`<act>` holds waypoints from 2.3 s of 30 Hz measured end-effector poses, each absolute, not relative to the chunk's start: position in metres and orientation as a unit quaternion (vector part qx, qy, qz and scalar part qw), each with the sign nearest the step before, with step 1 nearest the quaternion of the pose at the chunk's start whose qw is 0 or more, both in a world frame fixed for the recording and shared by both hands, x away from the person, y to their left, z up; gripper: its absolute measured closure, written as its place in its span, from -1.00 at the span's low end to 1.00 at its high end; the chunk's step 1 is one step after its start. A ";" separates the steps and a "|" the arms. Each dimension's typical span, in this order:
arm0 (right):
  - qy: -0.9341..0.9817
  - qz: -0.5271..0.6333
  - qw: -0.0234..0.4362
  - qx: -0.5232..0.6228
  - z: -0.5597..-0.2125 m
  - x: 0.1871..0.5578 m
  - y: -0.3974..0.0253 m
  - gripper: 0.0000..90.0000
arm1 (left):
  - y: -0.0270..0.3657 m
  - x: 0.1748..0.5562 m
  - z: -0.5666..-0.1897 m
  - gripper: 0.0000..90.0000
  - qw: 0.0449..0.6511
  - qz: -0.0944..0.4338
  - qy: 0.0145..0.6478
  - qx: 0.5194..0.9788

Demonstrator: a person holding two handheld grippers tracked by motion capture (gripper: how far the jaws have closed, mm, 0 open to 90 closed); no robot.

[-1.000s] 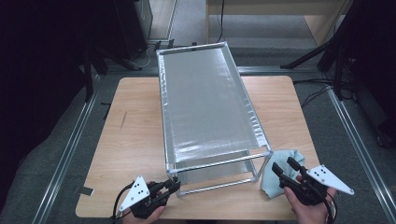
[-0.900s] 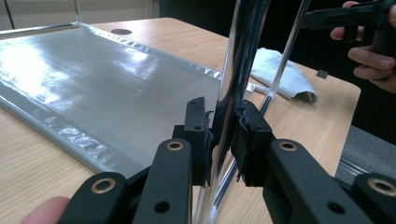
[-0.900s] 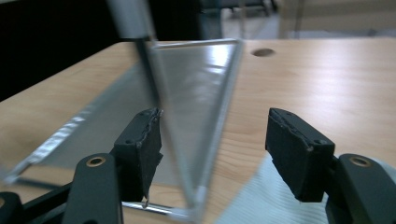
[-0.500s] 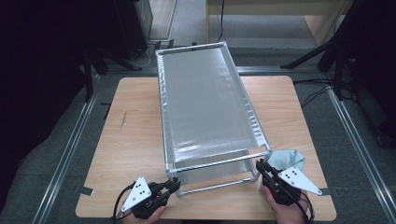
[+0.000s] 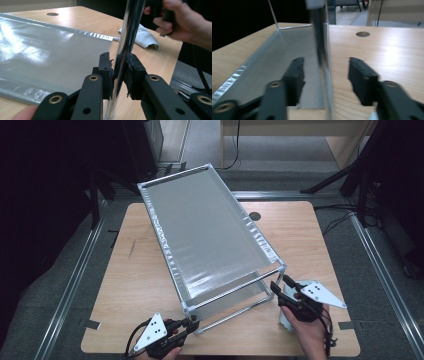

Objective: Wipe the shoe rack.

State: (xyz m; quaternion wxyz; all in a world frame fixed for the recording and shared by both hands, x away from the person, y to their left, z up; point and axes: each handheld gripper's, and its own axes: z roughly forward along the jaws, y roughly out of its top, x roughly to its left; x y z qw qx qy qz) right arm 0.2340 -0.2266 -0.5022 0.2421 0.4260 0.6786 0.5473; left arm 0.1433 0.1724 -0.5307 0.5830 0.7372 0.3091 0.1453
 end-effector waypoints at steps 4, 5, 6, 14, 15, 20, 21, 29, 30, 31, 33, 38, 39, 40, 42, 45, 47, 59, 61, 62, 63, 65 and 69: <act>0.659 0.531 0.254 0.468 -0.500 0.225 -0.263 -0.17 | 0.172 0.144 -0.530 0.74 0.578 0.150 0.303 0.743; 0.663 0.512 0.258 0.482 -0.503 0.226 -0.267 -0.21 | 0.171 0.144 -0.530 0.74 0.578 0.149 0.303 0.743; 0.669 0.492 0.260 0.493 -0.507 0.227 -0.270 -0.23 | 0.171 0.145 -0.530 0.75 0.577 0.149 0.302 0.744; 0.703 0.375 0.247 0.551 -0.532 0.228 -0.279 -0.57 | 0.170 0.146 -0.530 0.73 0.579 0.146 0.304 0.742; 0.706 0.370 0.248 0.550 -0.534 0.231 -0.279 -0.63 | 0.170 0.146 -0.531 0.73 0.579 0.145 0.304 0.743; 0.709 0.347 0.244 0.564 -0.547 0.243 -0.276 -0.55 | 0.169 0.146 -0.531 0.73 0.577 0.142 0.308 0.743; 0.707 0.342 0.244 0.570 -0.548 0.244 -0.274 -0.49 | 0.169 0.147 -0.531 0.73 0.580 0.137 0.311 0.740; 0.720 0.321 0.252 0.561 -0.548 0.240 -0.265 0.18 | 0.166 0.145 -0.535 0.76 0.570 0.140 0.317 0.745; 0.719 0.320 0.254 0.562 -0.548 0.241 -0.265 0.22 | 0.166 0.145 -0.535 0.77 0.567 0.145 0.315 0.747; 0.713 0.322 0.258 0.566 -0.548 0.240 -0.265 0.30 | 0.165 0.145 -0.535 0.77 0.565 0.147 0.316 0.748; 0.705 0.327 0.262 0.572 -0.549 0.240 -0.266 0.54 | 0.164 0.145 -0.535 0.78 0.565 0.148 0.320 0.746; 0.687 0.369 0.245 0.576 -0.545 0.239 -0.271 0.80 | 0.163 0.145 -0.535 0.78 0.566 0.145 0.321 0.745; 0.683 0.383 0.247 0.571 -0.540 0.238 -0.271 0.80 | 0.163 0.145 -0.535 0.78 0.566 0.146 0.322 0.745; 0.679 0.392 0.253 0.567 -0.535 0.237 -0.270 0.80 | 0.163 0.145 -0.535 0.78 0.566 0.146 0.322 0.745; 0.666 0.413 0.272 0.558 -0.518 0.235 -0.265 0.80 | 0.163 0.145 -0.535 0.78 0.565 0.149 0.322 0.745; 0.650 0.456 0.298 0.530 -0.482 0.231 -0.256 0.80 | 0.161 0.146 -0.535 0.78 0.564 0.147 0.323 0.745; 0.638 0.492 0.312 0.503 -0.454 0.225 -0.249 0.80 | 0.161 0.146 -0.535 0.78 0.566 0.146 0.323 0.745; 0.686 0.517 0.303 0.413 -0.404 0.243 -0.159 0.77 | 0.158 0.148 -0.532 0.78 0.555 0.148 0.326 0.751; 0.678 0.528 0.282 0.427 -0.404 0.243 -0.158 0.78 | 0.157 0.151 -0.532 0.78 0.554 0.147 0.332 0.750; 0.679 0.533 0.265 0.429 -0.403 0.243 -0.157 0.79 | 0.156 0.152 -0.531 0.78 0.552 0.146 0.334 0.750; 0.681 0.536 0.256 0.429 -0.403 0.242 -0.155 0.79 | 0.155 0.154 -0.531 0.78 0.551 0.147 0.336 0.750; 0.692 0.535 0.250 0.416 -0.403 0.238 -0.143 0.79 | 0.151 0.159 -0.530 0.78 0.550 0.144 0.334 0.752; 0.724 0.529 0.226 0.382 -0.401 0.228 -0.118 0.79 | 0.143 0.162 -0.530 0.78 0.550 0.142 0.333 0.753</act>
